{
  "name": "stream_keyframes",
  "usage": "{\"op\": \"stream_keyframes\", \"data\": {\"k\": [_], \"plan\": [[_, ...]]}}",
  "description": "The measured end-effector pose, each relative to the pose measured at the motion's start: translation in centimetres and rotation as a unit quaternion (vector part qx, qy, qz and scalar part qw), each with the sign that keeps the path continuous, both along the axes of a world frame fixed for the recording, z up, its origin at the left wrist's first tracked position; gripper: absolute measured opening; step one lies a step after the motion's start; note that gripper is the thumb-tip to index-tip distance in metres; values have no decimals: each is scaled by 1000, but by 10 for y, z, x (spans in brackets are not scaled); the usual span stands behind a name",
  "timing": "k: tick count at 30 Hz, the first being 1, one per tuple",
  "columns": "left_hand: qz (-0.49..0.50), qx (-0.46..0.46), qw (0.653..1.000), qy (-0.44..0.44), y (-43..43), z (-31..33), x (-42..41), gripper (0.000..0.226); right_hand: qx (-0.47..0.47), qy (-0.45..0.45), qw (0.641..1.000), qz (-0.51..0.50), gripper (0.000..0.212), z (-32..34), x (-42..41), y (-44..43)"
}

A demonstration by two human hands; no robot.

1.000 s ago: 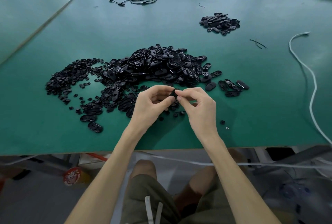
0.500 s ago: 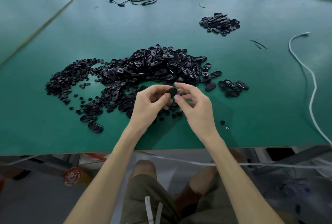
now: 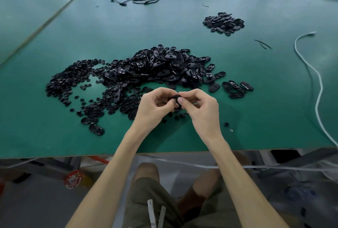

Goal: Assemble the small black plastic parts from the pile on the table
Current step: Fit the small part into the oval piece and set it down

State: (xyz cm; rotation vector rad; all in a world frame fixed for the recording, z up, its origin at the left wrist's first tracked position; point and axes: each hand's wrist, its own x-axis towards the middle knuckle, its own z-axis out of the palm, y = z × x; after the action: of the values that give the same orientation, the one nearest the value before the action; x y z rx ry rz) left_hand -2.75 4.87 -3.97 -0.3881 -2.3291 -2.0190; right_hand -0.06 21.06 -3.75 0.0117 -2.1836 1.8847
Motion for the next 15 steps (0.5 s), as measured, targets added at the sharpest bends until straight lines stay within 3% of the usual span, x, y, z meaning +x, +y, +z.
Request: {"op": "stream_keyframes", "data": {"k": [6,15], "plan": [[37,-30,999,14,4,0,2,23,16,-4,1000,20,11,-1,1,-2],[13,24,1000,15,0,3,4,17,14,30,999,6,22,0,1,0]]}}
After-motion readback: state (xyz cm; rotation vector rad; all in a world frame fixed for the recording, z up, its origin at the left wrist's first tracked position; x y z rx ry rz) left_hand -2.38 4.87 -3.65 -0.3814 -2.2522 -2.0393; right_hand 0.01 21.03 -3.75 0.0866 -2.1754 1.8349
